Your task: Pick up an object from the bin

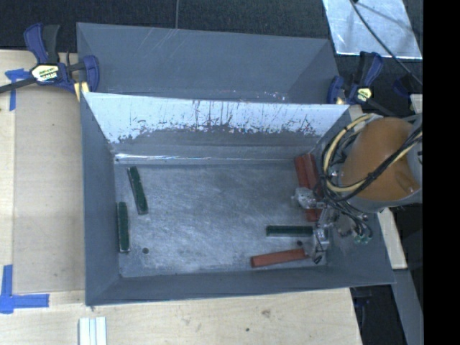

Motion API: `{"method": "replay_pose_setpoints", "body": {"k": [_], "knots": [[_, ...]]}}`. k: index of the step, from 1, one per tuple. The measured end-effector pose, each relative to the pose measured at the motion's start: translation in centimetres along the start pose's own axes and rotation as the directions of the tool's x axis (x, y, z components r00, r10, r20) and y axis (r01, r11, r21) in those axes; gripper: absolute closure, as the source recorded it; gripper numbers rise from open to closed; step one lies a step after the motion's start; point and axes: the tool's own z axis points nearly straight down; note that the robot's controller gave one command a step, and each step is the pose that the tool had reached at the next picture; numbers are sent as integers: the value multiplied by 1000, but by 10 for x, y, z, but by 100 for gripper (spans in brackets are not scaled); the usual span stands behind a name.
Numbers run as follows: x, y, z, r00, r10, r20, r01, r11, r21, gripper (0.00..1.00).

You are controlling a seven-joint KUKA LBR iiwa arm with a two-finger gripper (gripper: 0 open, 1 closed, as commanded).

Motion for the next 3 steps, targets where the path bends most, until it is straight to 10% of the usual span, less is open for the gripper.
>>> {"method": "replay_pose_setpoints", "body": {"k": [1, 2, 3], "knots": [[-4, 0, -6, 1000, -5, 13, 5, 1000, 3, 100], [-3, 1, -4, 1000, -6, 9, 6, 1000, 2, 0], [-4, 1, -5, 1000, -6, 12, 6, 1000, 2, 100]]}}
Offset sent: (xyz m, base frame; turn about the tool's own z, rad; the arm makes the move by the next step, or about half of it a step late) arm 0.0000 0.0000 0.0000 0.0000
